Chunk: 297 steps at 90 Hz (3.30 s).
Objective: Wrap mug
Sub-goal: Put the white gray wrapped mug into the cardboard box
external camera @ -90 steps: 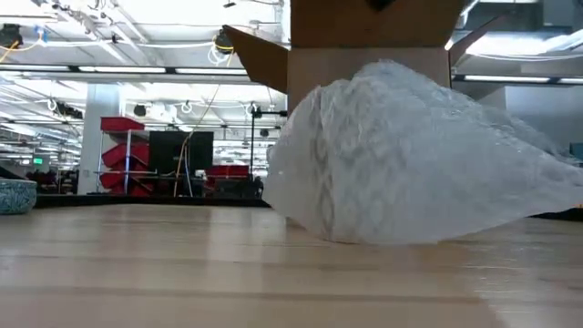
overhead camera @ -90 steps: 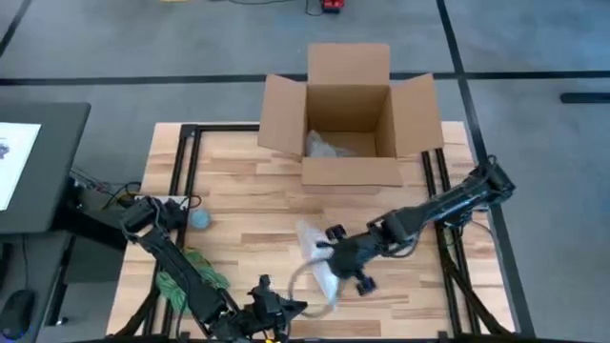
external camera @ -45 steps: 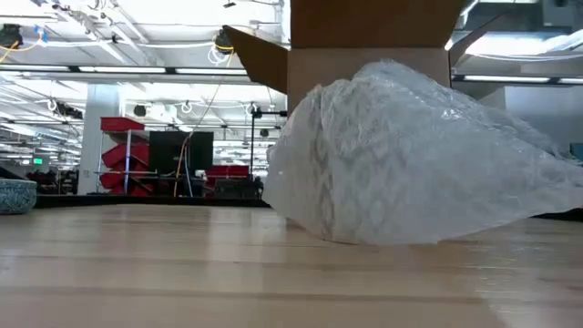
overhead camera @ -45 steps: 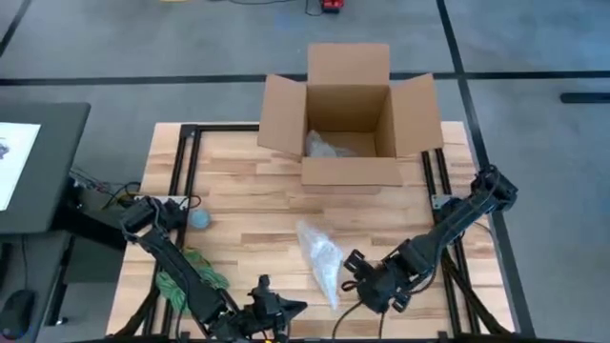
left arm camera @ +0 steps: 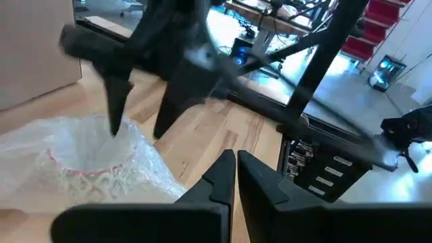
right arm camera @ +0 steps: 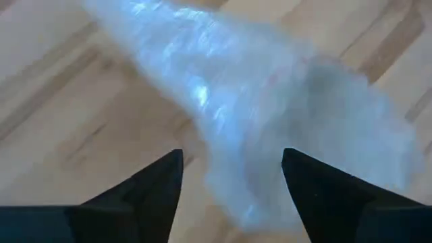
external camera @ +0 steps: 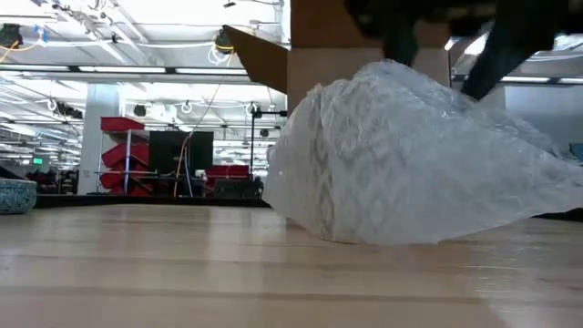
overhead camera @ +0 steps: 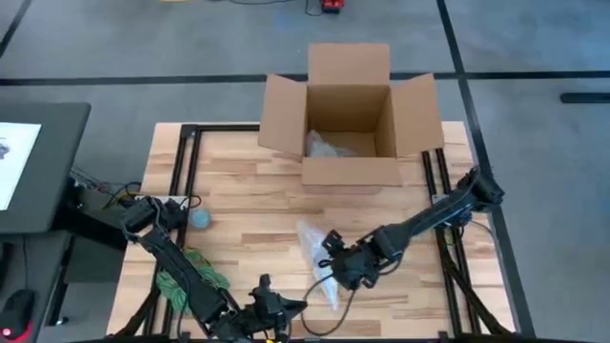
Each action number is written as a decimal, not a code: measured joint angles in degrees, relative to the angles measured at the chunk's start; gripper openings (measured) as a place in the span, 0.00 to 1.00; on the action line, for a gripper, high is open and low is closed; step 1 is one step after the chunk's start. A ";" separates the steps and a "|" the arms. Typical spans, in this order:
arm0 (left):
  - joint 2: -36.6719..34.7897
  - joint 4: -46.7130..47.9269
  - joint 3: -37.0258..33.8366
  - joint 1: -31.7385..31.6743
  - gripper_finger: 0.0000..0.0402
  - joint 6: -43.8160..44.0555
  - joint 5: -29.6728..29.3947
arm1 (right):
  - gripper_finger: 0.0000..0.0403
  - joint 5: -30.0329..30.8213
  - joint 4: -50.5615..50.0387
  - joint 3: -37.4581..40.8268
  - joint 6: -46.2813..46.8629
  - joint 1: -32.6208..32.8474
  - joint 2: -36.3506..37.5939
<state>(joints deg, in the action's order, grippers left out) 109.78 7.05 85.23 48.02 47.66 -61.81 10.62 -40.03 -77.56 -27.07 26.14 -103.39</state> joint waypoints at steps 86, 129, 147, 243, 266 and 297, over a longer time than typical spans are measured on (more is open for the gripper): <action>0.00 -0.01 0.00 -0.04 0.00 0.44 -0.02 | 0.06 -1.06 -2.54 -0.83 5.35 9.29 13.68; 0.00 0.02 0.00 -1.25 0.00 -0.01 -0.02 | 0.06 7.93 12.40 -14.60 -0.71 -6.90 36.71; 0.00 0.07 0.00 -2.45 0.00 -2.83 0.01 | 0.06 -3.89 3.83 -18.07 6.71 -33.29 30.93; 0.00 -0.81 0.00 -2.51 0.00 -1.79 0.01 | 0.08 -5.19 -24.40 -18.05 7.61 -49.82 1.57; 0.00 -2.33 0.00 -2.46 0.00 -1.91 0.18 | 0.09 -5.62 -22.16 -15.55 6.72 -53.36 0.58; -0.02 -11.62 0.31 -2.46 0.00 -11.44 0.17 | 0.22 -11.62 -20.08 -9.93 6.24 -52.41 -0.15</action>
<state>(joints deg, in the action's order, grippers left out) 109.75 -4.57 85.54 45.56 36.22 -61.64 -1.00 -60.11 -87.49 -20.83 -26.27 -103.55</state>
